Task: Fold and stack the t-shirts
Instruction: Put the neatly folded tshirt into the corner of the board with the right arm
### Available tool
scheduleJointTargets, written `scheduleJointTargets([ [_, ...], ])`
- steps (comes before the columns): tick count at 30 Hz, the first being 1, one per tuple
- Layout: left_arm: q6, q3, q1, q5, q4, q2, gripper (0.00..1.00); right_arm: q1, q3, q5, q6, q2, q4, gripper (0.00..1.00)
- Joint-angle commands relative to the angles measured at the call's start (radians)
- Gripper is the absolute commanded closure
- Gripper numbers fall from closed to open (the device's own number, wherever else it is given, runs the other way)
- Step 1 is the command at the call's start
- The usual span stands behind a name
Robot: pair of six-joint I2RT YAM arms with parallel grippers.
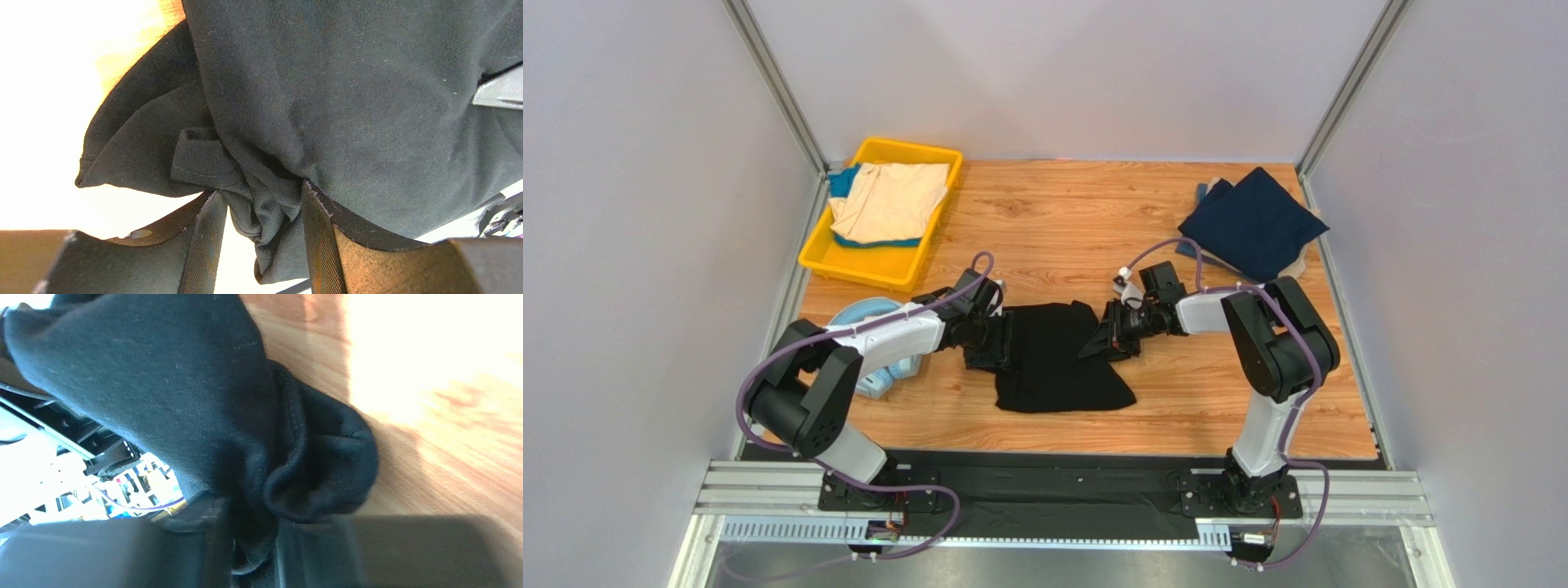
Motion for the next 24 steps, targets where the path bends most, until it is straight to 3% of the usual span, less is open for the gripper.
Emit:
scheduleJointTargets([
  [1,0.03,0.024,0.001,0.004,-0.022,0.008,0.46,0.02,-0.037,0.188,-0.049,0.039,-0.081,0.98],
  [8,0.027,0.021,0.001,-0.029,-0.042,-0.005,0.45,0.019,0.032,0.359,-0.097,-0.09,-0.262,1.0],
  [13,0.01,0.021,0.001,-0.072,-0.068,-0.038,0.42,0.02,0.17,0.502,-0.141,-0.156,-0.412,1.0],
  [24,0.007,-0.008,0.001,-0.137,-0.103,-0.102,0.41,0.02,0.44,0.676,-0.181,-0.103,-0.541,1.0],
])
